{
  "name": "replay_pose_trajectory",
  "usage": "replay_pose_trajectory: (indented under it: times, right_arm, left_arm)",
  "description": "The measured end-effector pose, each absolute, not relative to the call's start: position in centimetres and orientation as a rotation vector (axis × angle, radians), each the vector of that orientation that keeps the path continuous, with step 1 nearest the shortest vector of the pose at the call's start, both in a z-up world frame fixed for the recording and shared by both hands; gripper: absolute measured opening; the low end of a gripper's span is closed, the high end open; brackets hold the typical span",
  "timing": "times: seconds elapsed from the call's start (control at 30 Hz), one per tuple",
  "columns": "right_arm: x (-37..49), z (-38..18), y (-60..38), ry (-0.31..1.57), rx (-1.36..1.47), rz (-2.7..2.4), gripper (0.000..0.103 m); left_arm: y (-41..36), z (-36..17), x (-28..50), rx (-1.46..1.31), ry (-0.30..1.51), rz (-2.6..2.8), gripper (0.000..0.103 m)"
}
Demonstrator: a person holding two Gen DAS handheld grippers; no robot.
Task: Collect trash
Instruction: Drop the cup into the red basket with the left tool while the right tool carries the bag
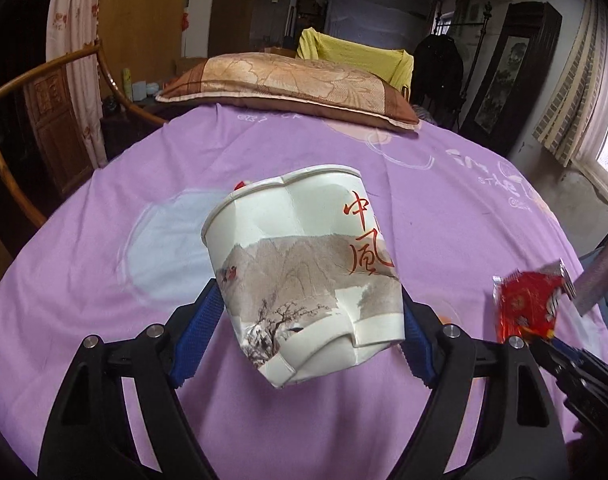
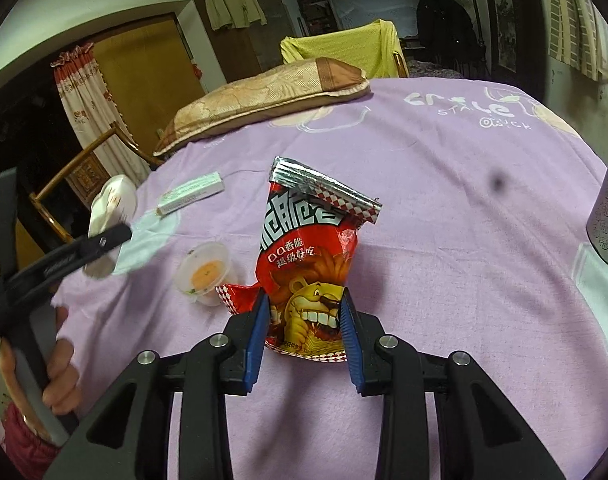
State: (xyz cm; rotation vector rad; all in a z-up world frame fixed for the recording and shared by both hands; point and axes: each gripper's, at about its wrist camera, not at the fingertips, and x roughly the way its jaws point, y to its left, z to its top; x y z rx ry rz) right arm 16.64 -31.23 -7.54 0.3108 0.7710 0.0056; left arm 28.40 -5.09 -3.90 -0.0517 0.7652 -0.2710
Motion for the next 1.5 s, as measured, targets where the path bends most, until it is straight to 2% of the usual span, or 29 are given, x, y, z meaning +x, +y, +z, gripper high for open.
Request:
replay_pose_trajectory:
  times: [0.33,0.5,0.67,0.9,1.3,1.43,1.5]
  right_arm:
    - [13.5,-5.3,-29.9,0.661,0.354,0.178,0.035]
    - [12.3,-4.1,-28.5,0.6,0.375,0.28,0.036]
    - [12.2,-4.1,-25.2,0.625,0.372,0.395,0.036]
    - [11.8,-2.5,-18.4,0.64,0.282,0.492,0.036]
    - [10.6,-1.2,-4.0,0.717,0.075,0.644,0.036]
    - [10.1,-1.6,0.7,0.763,0.011,0.707,0.036]
    - [9.9,-1.8,2.7,0.784,-0.014,0.735,0.036]
  left_arm:
    - [-0.7,-0.2,18.9,-0.055,0.686,-0.156,0.078]
    - [5.2,0.7,13.1,-0.101,0.67,-0.004,0.078]
    - [11.8,0.0,7.9,-0.142,0.684,0.17,0.078]
    - [20.6,-2.7,3.1,-0.242,0.732,0.34,0.078]
    - [31.4,-13.8,1.9,-0.39,0.961,0.462,0.08]
    - [33.0,-14.6,1.8,-0.401,0.985,0.523,0.092]
    - [34.3,-14.2,1.4,-0.41,0.966,0.573,0.093]
